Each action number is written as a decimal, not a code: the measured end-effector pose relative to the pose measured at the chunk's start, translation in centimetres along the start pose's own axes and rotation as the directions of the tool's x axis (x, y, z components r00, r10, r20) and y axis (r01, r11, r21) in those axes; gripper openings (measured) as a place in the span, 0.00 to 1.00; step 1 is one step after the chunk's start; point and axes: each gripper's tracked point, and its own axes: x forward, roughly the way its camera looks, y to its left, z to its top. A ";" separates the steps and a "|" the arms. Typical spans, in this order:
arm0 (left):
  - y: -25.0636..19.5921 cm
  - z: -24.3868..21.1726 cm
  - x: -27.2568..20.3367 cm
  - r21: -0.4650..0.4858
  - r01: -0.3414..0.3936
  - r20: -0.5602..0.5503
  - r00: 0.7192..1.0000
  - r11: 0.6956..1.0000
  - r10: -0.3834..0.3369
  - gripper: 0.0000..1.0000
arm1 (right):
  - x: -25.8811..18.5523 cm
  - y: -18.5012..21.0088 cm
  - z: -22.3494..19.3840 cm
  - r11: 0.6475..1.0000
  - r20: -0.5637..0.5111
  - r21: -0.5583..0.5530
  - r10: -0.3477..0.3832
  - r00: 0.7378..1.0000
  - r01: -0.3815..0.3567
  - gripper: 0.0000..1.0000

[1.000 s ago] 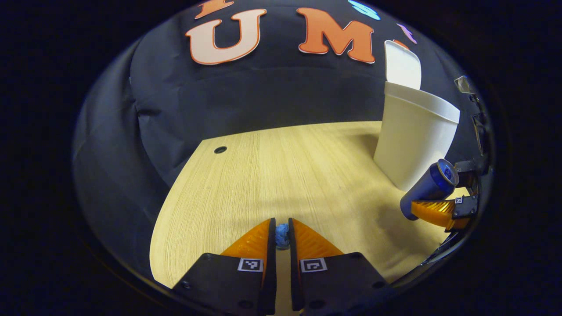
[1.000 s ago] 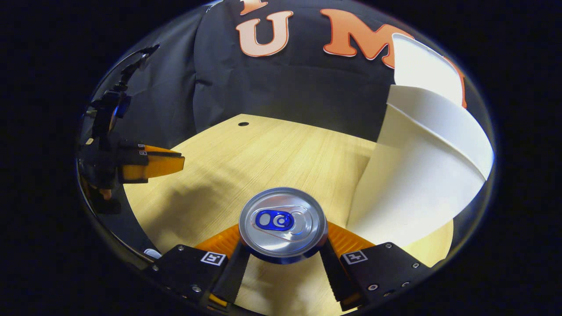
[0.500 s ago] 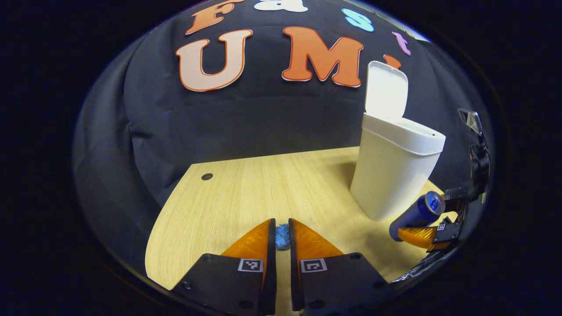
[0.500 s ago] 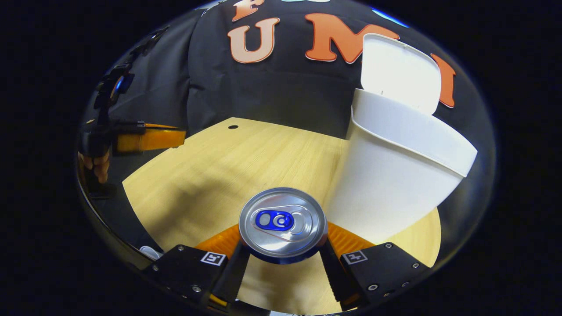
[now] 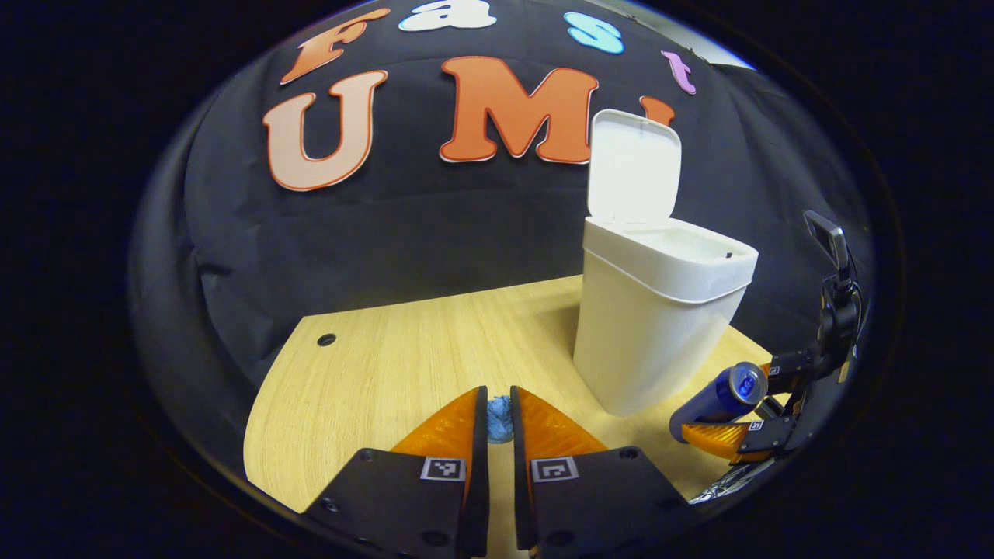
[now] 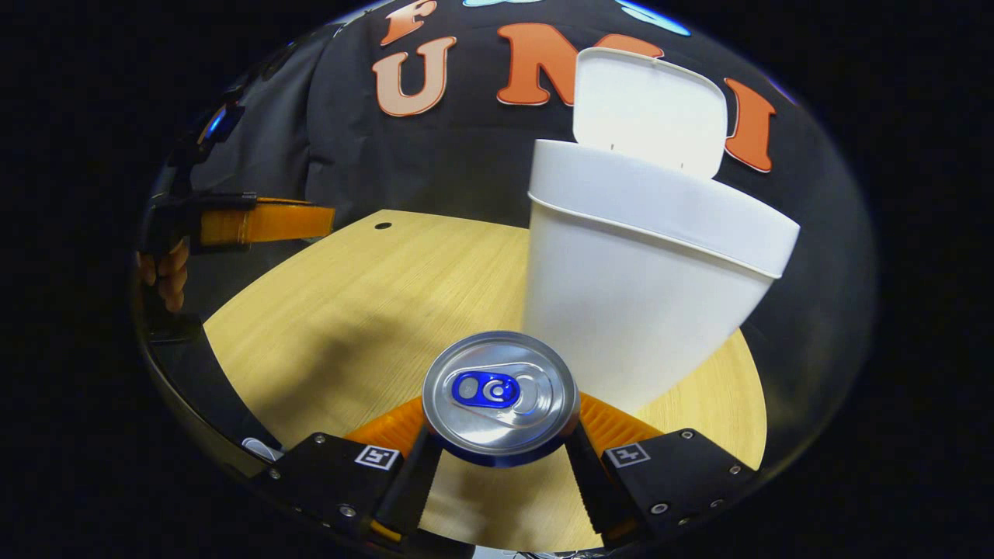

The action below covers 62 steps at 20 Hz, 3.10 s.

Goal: Press the lid of the desktop garbage bin to open it, pick up the crumpled paper on the desktop and throw it into the bin, then pick up the pop can on the desktop and drop it into the bin, and finally close the garbage bin lid.

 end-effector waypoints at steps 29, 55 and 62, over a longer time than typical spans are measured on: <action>-15.6 11.9 4.8 0.091 0.308 0.219 0.921 0.947 -0.321 0.17 | -0.5 -1.6 -0.4 0.965 -0.038 0.174 -0.194 0.980 0.197 0.81; -17.2 12.1 5.7 0.105 0.354 0.199 0.908 0.930 -0.368 0.79 | -5.7 -7.0 16.7 0.956 0.294 0.093 -0.293 0.910 0.278 0.81; -14.3 11.4 4.2 0.090 0.282 0.196 0.935 0.955 -0.294 0.90 | -5.9 -7.2 21.5 0.965 0.374 0.046 -0.257 0.891 0.259 0.81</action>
